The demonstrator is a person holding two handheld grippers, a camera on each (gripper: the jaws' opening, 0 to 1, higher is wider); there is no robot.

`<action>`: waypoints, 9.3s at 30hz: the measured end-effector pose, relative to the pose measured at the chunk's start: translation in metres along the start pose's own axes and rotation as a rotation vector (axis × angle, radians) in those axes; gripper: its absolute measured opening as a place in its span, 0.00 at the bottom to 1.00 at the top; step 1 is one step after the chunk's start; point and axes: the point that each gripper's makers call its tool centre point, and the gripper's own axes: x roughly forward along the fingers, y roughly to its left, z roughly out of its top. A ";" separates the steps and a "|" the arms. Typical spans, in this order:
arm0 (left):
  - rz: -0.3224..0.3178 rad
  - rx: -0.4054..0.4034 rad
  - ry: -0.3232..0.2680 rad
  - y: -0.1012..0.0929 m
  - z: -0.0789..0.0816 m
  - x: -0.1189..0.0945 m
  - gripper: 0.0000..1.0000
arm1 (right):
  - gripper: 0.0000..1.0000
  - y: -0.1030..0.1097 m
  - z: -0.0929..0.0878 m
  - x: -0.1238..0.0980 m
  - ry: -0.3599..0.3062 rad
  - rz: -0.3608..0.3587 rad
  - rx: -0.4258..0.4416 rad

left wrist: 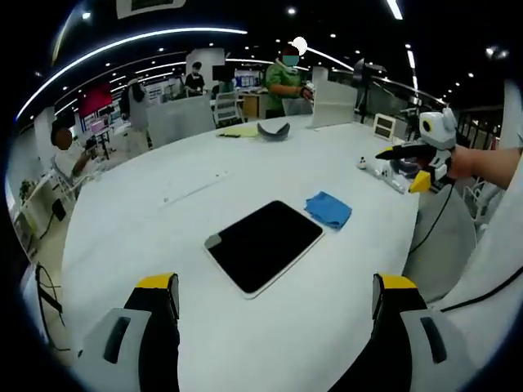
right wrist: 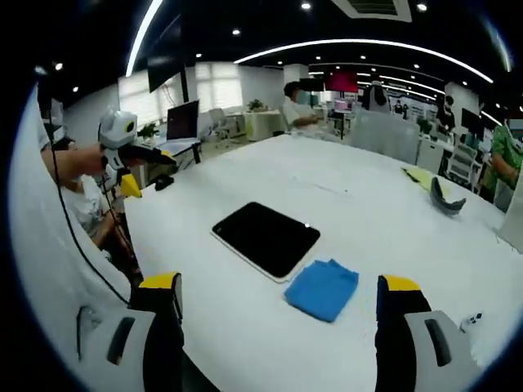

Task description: Wipe the mirror surface with the cleaning cloth until all visible marks leave the cleaned area.

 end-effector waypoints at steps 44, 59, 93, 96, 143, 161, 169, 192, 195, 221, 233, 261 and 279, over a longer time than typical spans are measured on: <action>-0.025 0.029 0.026 -0.012 0.002 0.013 0.99 | 1.00 -0.002 -0.009 0.006 -0.032 -0.002 0.073; -0.023 0.042 0.037 -0.013 0.003 0.011 0.99 | 1.00 -0.003 -0.008 0.007 -0.049 -0.009 0.083; -0.023 0.040 0.039 -0.015 0.002 0.011 0.99 | 0.99 -0.014 -0.004 0.007 -0.045 -0.024 0.051; -0.021 0.039 0.035 -0.017 0.002 0.008 0.99 | 0.99 -0.015 -0.002 0.008 -0.051 -0.015 0.056; 0.080 -0.079 0.101 -0.086 -0.028 0.003 0.99 | 0.48 -0.082 -0.073 0.111 0.080 0.142 -0.102; 0.124 -0.145 0.174 -0.118 -0.057 0.005 0.99 | 0.38 -0.082 -0.111 0.135 0.059 0.162 -0.182; 0.121 -0.125 0.169 -0.127 -0.051 0.013 0.99 | 0.37 -0.083 -0.110 0.134 0.010 0.166 -0.173; 0.079 -0.086 0.161 -0.125 -0.041 0.038 0.99 | 0.04 -0.088 -0.112 0.134 -0.004 0.140 -0.171; 0.077 -0.090 0.155 -0.125 -0.041 0.038 0.99 | 0.03 -0.089 -0.112 0.134 -0.006 0.137 -0.162; 0.066 -0.097 0.145 -0.112 -0.043 0.039 0.99 | 0.02 -0.091 -0.111 0.135 0.010 0.108 -0.106; 0.046 -0.097 0.134 -0.105 -0.052 0.032 0.99 | 0.02 -0.089 -0.111 0.135 0.042 0.094 -0.100; 0.005 -0.098 0.082 -0.068 -0.040 0.018 0.99 | 0.02 -0.087 -0.055 0.113 -0.002 -0.013 -0.017; 0.005 -0.071 0.073 -0.056 -0.039 0.009 0.99 | 0.02 -0.060 -0.032 0.142 -0.005 0.033 -0.049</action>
